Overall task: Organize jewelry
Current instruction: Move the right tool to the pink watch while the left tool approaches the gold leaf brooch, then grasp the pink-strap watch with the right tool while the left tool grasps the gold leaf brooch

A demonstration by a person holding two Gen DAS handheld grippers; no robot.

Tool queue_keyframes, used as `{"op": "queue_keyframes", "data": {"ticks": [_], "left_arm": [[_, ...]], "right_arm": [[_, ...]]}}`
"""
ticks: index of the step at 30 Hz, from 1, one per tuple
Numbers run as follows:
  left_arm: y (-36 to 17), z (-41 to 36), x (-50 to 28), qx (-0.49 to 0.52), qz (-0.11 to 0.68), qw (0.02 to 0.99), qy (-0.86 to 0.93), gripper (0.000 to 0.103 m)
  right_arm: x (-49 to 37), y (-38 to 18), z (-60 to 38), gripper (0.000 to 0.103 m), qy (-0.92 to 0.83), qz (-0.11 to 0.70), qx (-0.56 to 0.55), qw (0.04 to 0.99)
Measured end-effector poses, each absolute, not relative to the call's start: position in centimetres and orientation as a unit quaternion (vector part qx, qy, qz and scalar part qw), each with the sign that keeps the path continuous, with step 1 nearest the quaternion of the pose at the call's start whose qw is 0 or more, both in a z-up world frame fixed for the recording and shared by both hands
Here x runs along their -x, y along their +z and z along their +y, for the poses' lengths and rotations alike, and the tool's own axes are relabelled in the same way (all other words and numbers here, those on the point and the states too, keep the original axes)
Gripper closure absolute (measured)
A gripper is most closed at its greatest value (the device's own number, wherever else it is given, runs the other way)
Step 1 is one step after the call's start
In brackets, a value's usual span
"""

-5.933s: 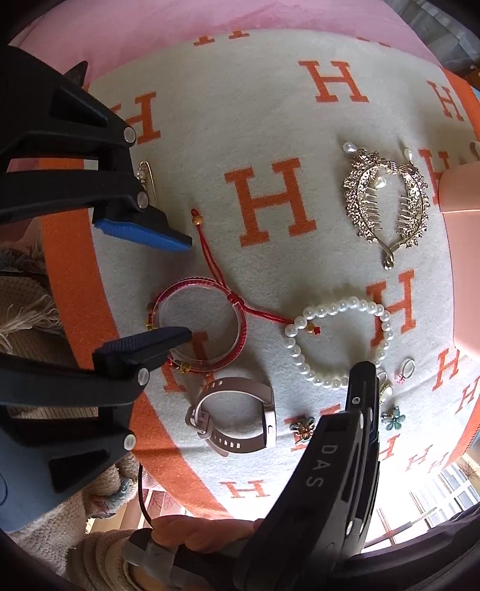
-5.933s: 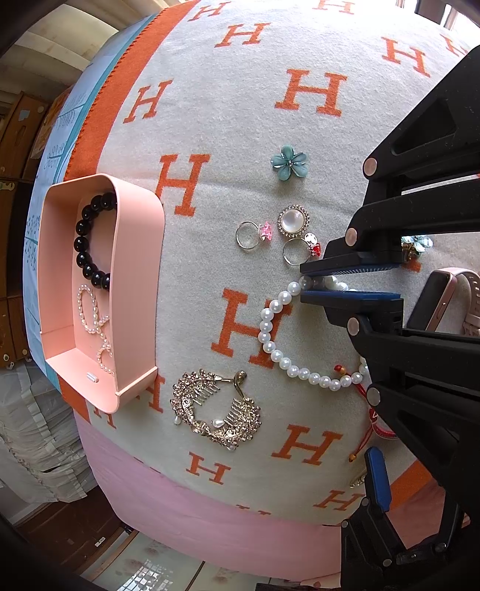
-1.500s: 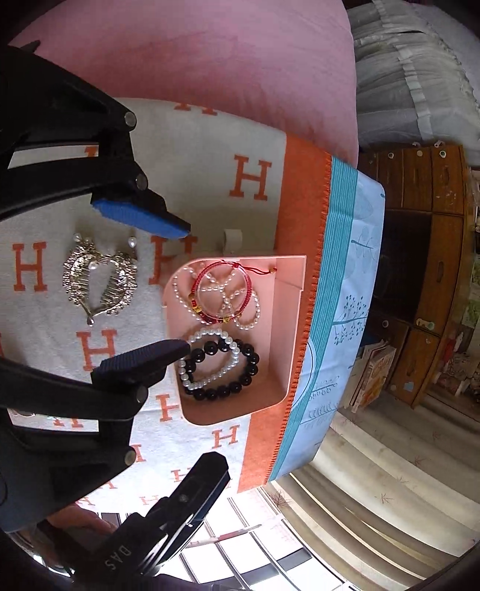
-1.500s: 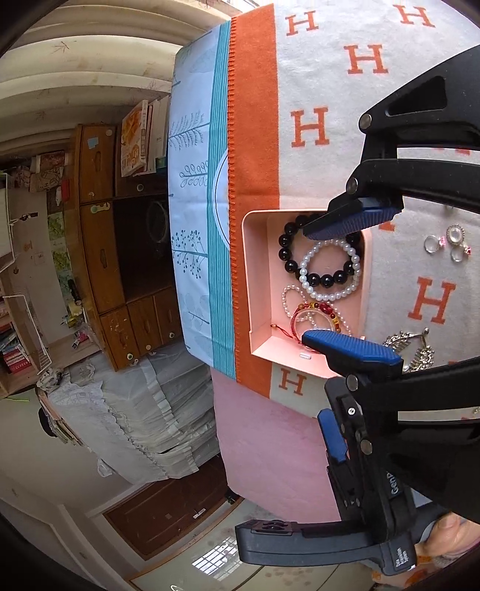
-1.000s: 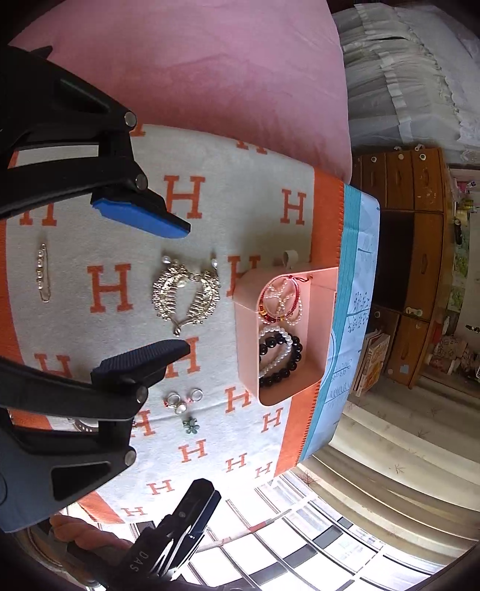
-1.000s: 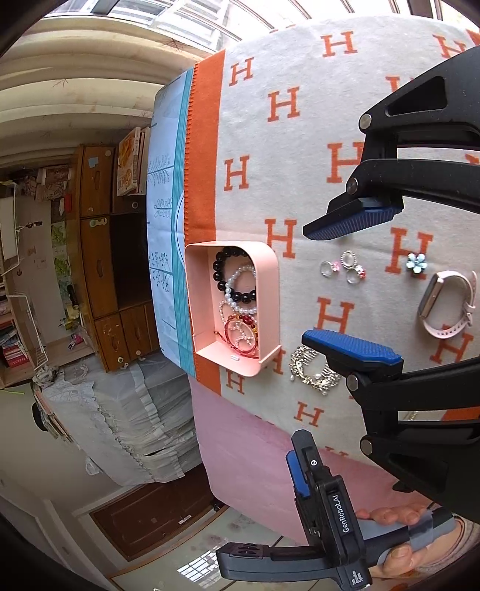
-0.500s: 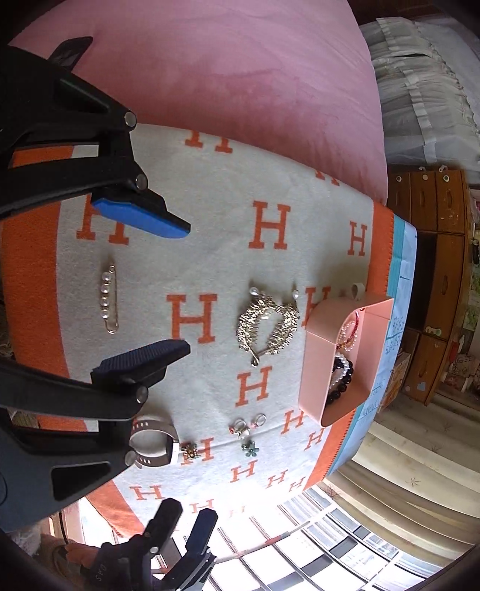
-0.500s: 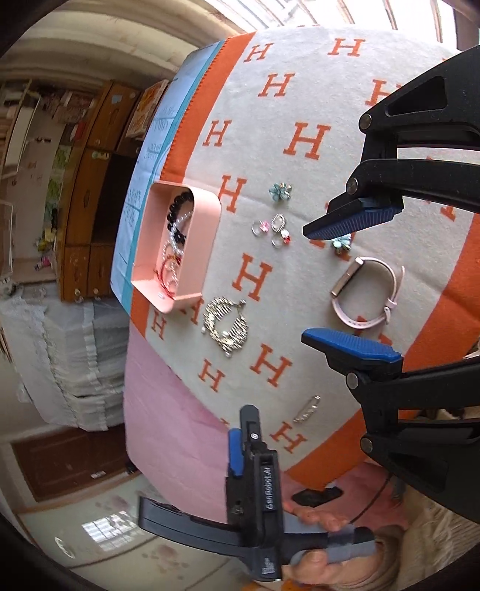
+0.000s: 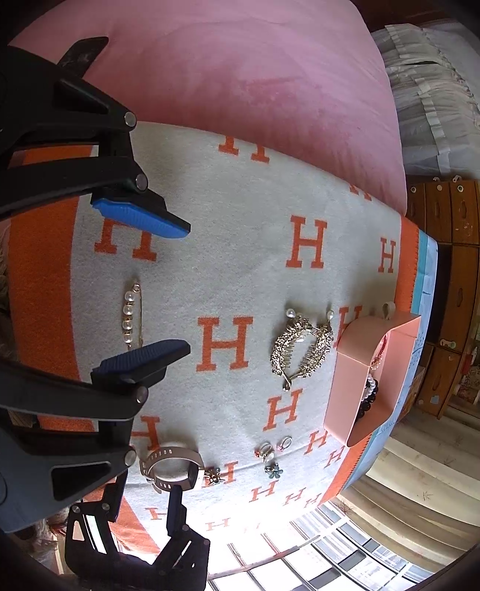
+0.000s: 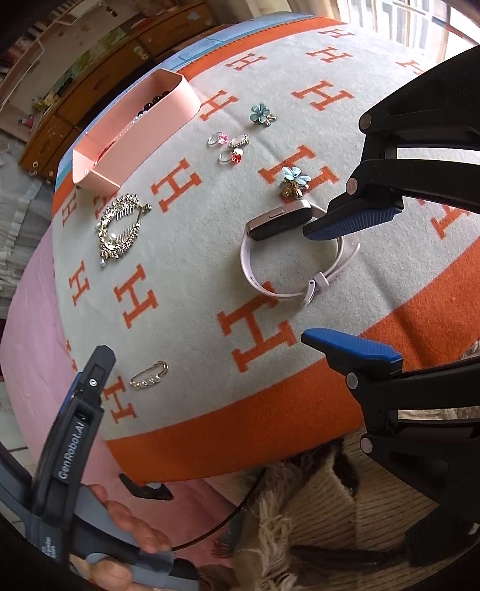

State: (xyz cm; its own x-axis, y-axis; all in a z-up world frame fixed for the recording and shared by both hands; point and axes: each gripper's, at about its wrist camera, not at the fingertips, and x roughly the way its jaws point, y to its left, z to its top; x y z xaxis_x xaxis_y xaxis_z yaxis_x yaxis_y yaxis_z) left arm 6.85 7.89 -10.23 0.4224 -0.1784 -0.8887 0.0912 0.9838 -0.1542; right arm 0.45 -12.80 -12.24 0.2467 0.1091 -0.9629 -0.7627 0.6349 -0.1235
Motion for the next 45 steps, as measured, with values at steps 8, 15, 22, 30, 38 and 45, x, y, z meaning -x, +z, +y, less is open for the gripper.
{"op": "queue_keyframes", "data": {"ticks": [8, 15, 22, 30, 38, 45], "left_arm": [[-10.2, 8.5, -7.8, 0.047, 0.534, 0.841, -0.077, 0.049], [-10.0, 8.2, -10.0, 0.047, 0.533, 0.840, -0.085, 0.049], [-8.9, 6.7, -15.0, 0.040, 0.526, 0.843, -0.102, 0.049], [-10.7, 4.1, -21.4, 0.023, 0.574, 0.811, -0.116, 0.049], [-12.7, 2.8, -23.5, -0.006, 0.598, 0.793, -0.117, 0.065], [-13.1, 2.2, -23.7, -0.006, 0.602, 0.788, -0.130, 0.094]], "right_arm": [[-1.6, -13.9, -12.0, 0.082, 0.300, 0.540, 0.342, 0.709], [-6.0, -13.8, -13.4, 0.093, 0.225, 0.566, 0.233, 0.758], [-10.8, -12.6, -17.2, 0.093, 0.158, 0.578, 0.026, 0.800], [-11.1, -14.1, -18.7, 0.093, 0.135, 0.586, -0.086, 0.794], [-10.3, -14.3, -19.3, 0.093, 0.147, 0.579, -0.101, 0.796], [-10.2, -14.3, -19.9, 0.093, 0.153, 0.574, -0.112, 0.797]]}}
